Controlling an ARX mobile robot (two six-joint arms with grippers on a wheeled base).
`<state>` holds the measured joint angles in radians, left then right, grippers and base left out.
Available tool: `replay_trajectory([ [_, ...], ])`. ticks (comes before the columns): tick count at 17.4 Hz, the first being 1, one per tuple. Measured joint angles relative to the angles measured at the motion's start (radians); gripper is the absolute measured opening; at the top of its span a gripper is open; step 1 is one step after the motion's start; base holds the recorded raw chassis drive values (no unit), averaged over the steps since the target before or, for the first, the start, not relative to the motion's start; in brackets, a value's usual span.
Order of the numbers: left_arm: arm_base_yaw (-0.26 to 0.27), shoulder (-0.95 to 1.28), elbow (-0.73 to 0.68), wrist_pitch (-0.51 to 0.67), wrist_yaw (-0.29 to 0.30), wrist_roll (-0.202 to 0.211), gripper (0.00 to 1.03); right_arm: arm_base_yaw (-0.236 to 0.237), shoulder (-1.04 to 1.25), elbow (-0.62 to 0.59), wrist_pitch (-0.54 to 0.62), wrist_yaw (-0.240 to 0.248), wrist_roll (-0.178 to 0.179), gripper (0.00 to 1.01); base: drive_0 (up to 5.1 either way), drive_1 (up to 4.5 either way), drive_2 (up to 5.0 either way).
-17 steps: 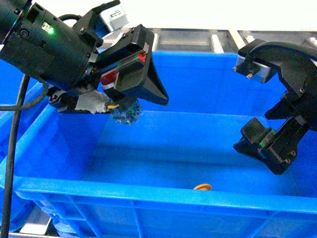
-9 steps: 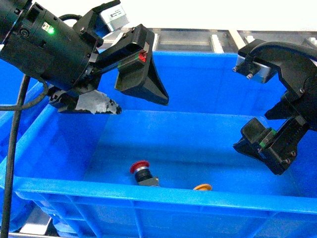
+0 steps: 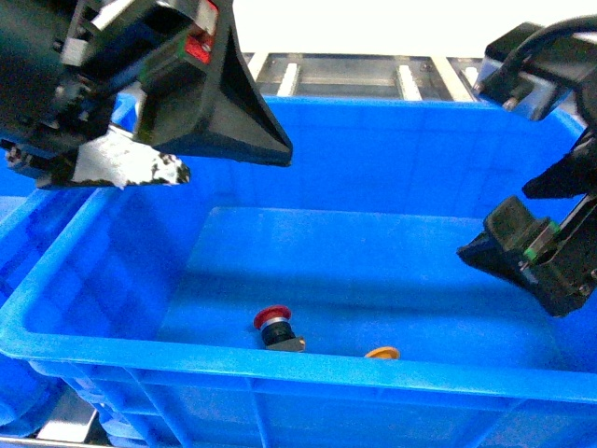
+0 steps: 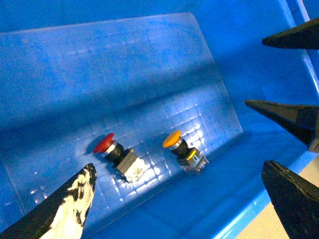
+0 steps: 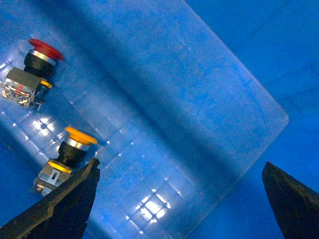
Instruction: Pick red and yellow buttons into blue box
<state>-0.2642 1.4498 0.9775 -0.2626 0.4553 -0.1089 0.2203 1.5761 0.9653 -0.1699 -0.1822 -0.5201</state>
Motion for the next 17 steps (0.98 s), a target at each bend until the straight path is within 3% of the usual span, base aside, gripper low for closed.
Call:
replay_trajectory([
  [6,0.016,-0.159,-0.117,0.004,-0.147,0.065,0.98,-0.052,-0.141,-0.049,0.015,-0.03,-0.064,0.98,0.0,0.0,0.0],
  [12,0.06,-0.445,-0.201,-0.072,-0.277,0.087,0.98,-0.123,-0.299,-0.085,0.012,-0.088,-0.134,0.98,0.0,0.0,0.0],
  [13,0.08,-0.503,-0.231,-0.101,-0.297,0.102,0.98,-0.132,-0.343,-0.091,0.016,-0.111,-0.156,0.98,0.0,0.0,0.0],
  [14,0.159,-0.549,-0.264,-0.146,-0.312,0.14,0.98,-0.143,-0.356,-0.093,0.021,-0.116,-0.172,0.98,0.0,0.0,0.0],
  [15,0.186,-0.577,-0.278,-0.182,-0.325,0.145,0.98,-0.143,-0.371,-0.101,0.046,-0.117,-0.188,0.98,0.0,0.0,0.0],
  [17,0.185,-0.608,-0.286,-0.182,-0.306,0.153,0.98,-0.138,-0.4,-0.115,0.066,-0.121,-0.215,0.98,0.0,0.0,0.0],
])
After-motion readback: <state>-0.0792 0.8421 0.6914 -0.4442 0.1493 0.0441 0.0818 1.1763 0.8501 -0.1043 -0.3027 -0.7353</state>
